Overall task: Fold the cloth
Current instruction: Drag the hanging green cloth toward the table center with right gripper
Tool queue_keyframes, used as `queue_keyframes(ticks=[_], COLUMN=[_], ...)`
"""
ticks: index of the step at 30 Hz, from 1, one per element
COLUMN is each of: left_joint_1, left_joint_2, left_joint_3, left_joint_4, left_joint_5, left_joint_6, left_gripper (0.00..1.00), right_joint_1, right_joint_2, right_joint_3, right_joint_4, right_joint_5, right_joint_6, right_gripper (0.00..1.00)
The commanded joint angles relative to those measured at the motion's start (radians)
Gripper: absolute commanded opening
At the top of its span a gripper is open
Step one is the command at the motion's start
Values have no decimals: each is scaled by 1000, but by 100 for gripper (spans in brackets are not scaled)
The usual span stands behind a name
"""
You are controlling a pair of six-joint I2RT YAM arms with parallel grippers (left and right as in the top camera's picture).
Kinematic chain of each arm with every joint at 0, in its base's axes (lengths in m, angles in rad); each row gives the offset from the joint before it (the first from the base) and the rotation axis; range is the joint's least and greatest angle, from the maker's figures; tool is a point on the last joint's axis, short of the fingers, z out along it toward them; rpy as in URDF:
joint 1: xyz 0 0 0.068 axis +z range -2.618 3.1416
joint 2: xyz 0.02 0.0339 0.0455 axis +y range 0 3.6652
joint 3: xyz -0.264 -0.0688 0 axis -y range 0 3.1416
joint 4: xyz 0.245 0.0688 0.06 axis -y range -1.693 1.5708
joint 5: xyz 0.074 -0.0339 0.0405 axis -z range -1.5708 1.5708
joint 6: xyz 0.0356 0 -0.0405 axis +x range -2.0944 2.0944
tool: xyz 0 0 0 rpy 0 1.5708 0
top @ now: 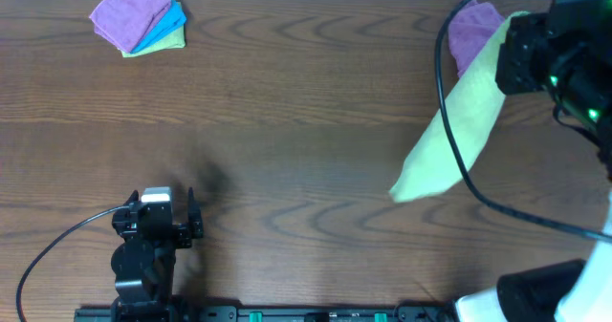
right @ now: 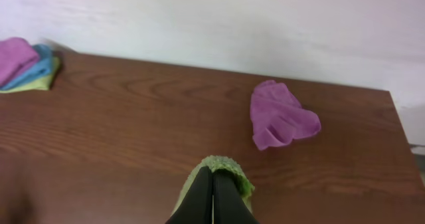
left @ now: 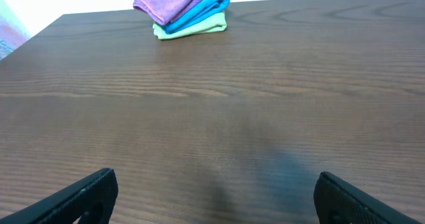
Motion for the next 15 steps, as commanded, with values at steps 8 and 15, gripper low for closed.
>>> queue_keyframes(ticks=[8,15], left_joint_1=[-4,-4], left_joint_2=[-6,-6], left_joint_3=[-20,-20], left_joint_4=[-7,-7], left_joint_5=[3,3], left_joint_6=[18,18], left_gripper=[96,95], right_joint_1=[16,11], right_joint_2=[89,91], right_joint_3=[4,4], right_joint_4=[-4,-87], right_joint_5=[-48,144], right_joint_6=[7,35], right_gripper=[2,2])
